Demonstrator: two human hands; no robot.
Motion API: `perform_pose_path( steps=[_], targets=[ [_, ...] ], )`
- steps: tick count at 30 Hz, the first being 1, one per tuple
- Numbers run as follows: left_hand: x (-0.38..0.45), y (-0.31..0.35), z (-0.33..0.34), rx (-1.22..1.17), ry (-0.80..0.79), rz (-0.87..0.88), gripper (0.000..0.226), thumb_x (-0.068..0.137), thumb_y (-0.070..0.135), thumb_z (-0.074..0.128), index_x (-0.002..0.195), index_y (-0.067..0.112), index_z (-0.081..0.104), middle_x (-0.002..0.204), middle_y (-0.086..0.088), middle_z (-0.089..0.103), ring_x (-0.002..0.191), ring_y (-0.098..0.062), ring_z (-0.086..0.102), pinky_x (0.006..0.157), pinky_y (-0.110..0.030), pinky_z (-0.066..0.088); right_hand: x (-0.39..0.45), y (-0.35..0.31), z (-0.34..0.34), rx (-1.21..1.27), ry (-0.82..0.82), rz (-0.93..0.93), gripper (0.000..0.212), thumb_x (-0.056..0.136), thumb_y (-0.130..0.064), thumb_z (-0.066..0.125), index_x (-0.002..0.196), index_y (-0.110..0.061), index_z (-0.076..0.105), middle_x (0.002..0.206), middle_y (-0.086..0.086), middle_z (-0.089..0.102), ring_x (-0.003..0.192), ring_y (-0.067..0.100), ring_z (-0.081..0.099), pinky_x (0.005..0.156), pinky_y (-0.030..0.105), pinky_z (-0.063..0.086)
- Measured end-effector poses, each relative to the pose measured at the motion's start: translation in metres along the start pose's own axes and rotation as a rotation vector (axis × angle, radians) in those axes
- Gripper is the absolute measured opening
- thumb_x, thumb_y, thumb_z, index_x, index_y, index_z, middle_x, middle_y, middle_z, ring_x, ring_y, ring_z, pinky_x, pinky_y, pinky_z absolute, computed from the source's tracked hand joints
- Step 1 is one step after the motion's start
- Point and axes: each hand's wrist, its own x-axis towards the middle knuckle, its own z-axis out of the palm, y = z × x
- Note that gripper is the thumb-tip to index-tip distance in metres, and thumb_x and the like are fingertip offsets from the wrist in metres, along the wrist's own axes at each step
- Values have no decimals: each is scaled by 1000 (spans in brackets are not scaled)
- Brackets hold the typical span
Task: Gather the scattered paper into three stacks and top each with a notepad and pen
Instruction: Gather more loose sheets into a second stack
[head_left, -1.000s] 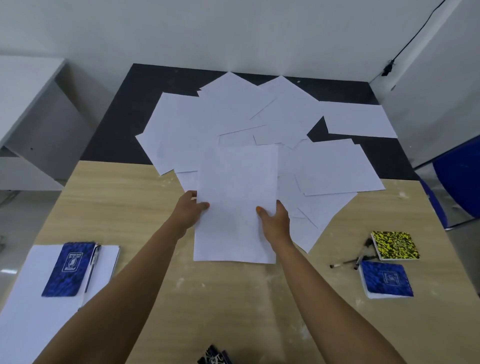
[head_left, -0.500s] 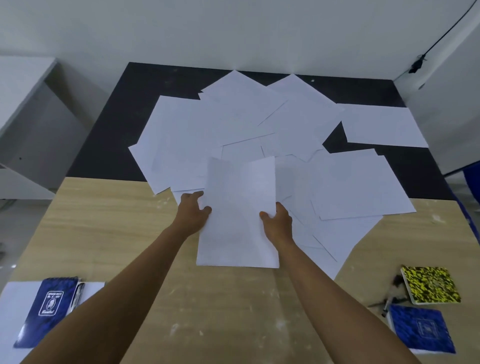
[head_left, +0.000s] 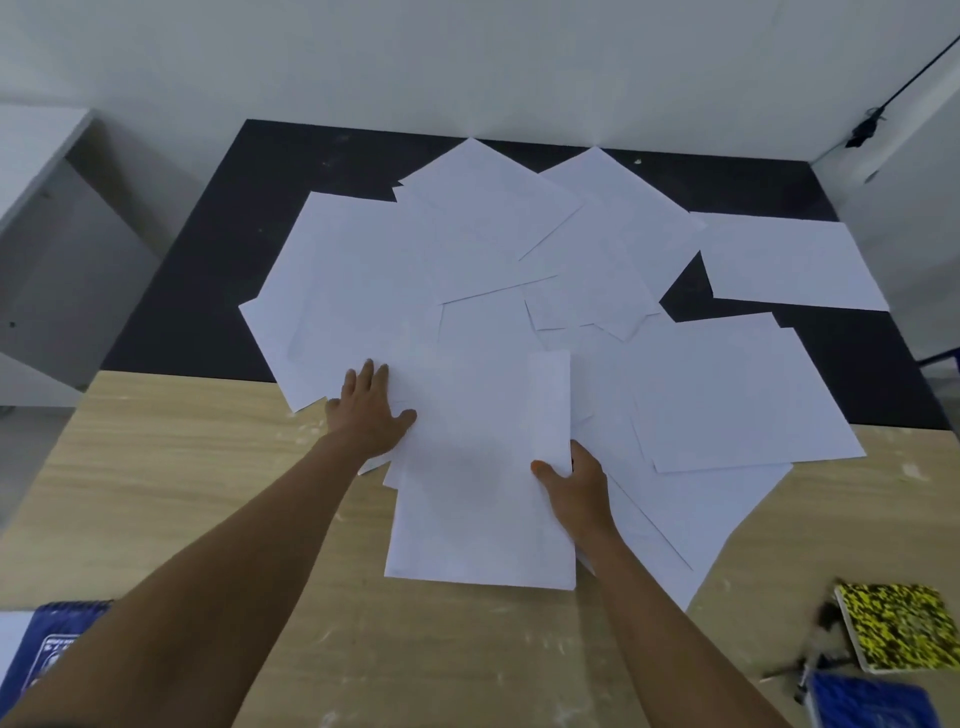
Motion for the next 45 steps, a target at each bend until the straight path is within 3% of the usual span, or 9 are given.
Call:
perform_pose_path(
  steps=[8,16,19,24,27,32,39,42,45],
  targets=[
    [-32,-12,16,87,73,36,75,93,54,44,152,21,14,159,-1,12,144,-25,16,113,-51,23,-2,-6,-5,-12,-30,-2,24,86,-15,64,110,-16,65,100,-4,69,90,12,65,68,20,49],
    [-67,-18,32,106,82,-5,82,90,61,42,152,18,11,143,-6,26,129,-29,27,110,-47,24,-30,-15,-2,-266,92,-75,19,91,-17,57,110,-12,57,96,-4,60,87,19,59,78,30,49],
    [-77,-19,34,71,65,-3,84,86,65,47,151,21,16,145,-6,22,134,-30,22,113,-48,21,-46,-12,-5,-328,136,-49,15,92,-18,54,106,-13,55,90,-3,58,80,21,57,70,29,47],
    [-94,-26,43,2,-6,-83,88,83,71,48,148,22,15,160,-5,-8,146,-35,-11,116,-57,5,-67,3,-17,-273,157,60,14,93,-15,53,106,-11,54,93,0,58,81,21,55,72,28,44],
    [-107,-31,47,51,23,-74,94,79,75,47,146,18,16,158,-7,7,145,-35,7,115,-54,17,-81,13,-26,-210,167,73,16,93,-15,55,108,-8,54,92,0,58,82,19,55,73,27,42],
    [-123,-29,44,119,80,-87,109,76,78,48,151,13,4,142,-7,27,125,-30,33,100,-44,37,-100,14,-34,-145,200,42,10,94,-13,54,103,-10,53,90,0,59,82,20,56,73,27,41],
    [-144,-29,57,80,-25,-129,99,80,74,47,151,20,5,159,-10,-4,144,-39,4,112,-54,21,-121,14,-38,-86,173,58,11,94,-11,53,102,-16,50,92,-2,58,83,18,55,75,26,40],
    [-151,-25,53,137,43,-72,86,84,69,48,145,15,22,149,-10,24,129,-34,32,100,-44,37,-131,19,-42,-86,170,70,11,93,-10,54,101,-16,50,90,-3,57,82,18,54,75,26,39],
    [-157,-19,50,142,94,-51,78,89,60,49,143,10,25,135,-9,37,117,-30,42,92,-38,40,-140,25,-44,-79,169,86,10,93,-10,54,102,-15,52,90,-2,58,82,17,54,74,26,39]
  ],
)
